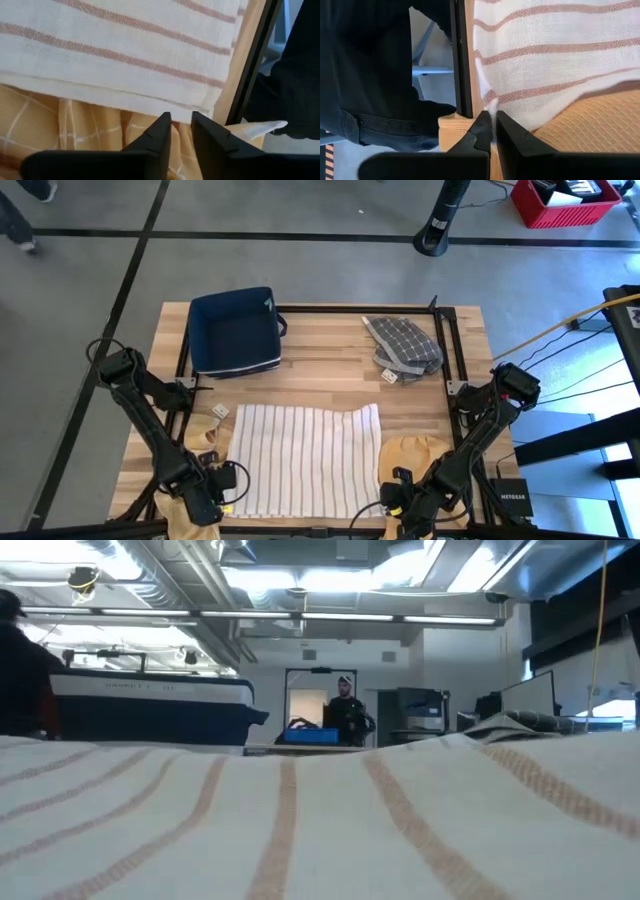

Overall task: Fold towel
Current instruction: Fold the white towel

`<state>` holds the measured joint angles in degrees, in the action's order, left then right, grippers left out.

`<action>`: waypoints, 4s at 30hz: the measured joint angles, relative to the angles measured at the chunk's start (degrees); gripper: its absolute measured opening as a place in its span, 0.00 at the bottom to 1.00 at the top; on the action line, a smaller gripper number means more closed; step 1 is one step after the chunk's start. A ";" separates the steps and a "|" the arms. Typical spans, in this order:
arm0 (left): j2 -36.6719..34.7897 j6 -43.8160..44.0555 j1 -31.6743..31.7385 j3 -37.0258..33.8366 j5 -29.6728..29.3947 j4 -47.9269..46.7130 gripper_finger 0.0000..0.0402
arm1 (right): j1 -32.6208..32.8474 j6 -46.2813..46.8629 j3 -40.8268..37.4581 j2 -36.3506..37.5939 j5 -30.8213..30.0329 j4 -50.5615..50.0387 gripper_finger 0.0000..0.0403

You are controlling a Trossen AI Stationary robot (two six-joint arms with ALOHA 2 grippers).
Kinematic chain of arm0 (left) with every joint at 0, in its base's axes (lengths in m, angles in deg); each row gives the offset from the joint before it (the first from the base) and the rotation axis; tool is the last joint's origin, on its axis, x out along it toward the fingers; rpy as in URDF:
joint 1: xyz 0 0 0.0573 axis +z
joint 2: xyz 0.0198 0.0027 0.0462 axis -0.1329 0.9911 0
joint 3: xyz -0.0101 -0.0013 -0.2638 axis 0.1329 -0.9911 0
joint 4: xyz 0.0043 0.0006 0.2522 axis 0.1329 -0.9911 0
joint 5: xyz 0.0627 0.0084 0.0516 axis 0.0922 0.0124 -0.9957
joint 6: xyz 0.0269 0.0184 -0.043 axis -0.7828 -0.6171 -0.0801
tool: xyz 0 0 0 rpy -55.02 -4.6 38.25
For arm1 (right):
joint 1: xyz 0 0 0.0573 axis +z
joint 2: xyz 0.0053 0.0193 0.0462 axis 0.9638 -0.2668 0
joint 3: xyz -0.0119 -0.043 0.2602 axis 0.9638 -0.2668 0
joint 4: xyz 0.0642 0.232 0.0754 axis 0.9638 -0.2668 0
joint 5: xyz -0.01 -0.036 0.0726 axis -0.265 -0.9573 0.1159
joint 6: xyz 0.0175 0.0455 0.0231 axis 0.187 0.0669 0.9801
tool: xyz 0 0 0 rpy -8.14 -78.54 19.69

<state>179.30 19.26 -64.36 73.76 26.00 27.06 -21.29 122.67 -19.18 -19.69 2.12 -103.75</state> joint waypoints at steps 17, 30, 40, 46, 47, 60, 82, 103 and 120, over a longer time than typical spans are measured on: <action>-10.04 -4.18 2.85 0.79 -7.11 -2.20 0.27 | -5.11 11.22 4.96 0.32 24.43 -8.60 0.47; -11.58 -19.91 22.30 -8.58 -27.03 -10.91 0.25 | -20.47 -24.59 5.01 2.43 -15.39 -23.93 0.46; -11.52 -30.66 36.97 -26.73 -15.30 7.01 0.25 | -36.40 -35.18 -10.99 2.40 -3.06 -7.63 0.40; -12.13 -24.86 38.55 -31.29 -15.55 7.47 0.25 | -38.75 -31.29 -15.66 2.75 0.38 -6.98 0.39; -12.13 -24.11 38.55 -31.36 -15.53 7.49 0.25 | -38.70 -30.74 -15.98 2.75 0.36 -7.17 0.39; -19.61 -31.34 38.49 -20.78 -18.25 1.07 0.25 | -38.60 -33.60 -8.87 12.21 -0.75 -10.68 0.39; -19.41 -18.68 41.09 -36.23 -21.50 -0.13 0.25 | -48.49 -35.86 -24.60 14.78 1.27 -4.14 0.34; -21.04 -26.12 38.40 -24.18 -12.00 1.98 0.25 | -14.95 -18.28 -16.83 17.17 1.98 -12.78 0.34; -20.76 -12.94 23.24 -23.74 -10.33 9.07 0.25 | -10.10 -3.52 -12.97 17.57 -2.49 -42.11 0.34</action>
<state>158.54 6.32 -41.13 50.02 15.68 36.14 -31.39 119.15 -32.14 -2.12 -0.37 -145.86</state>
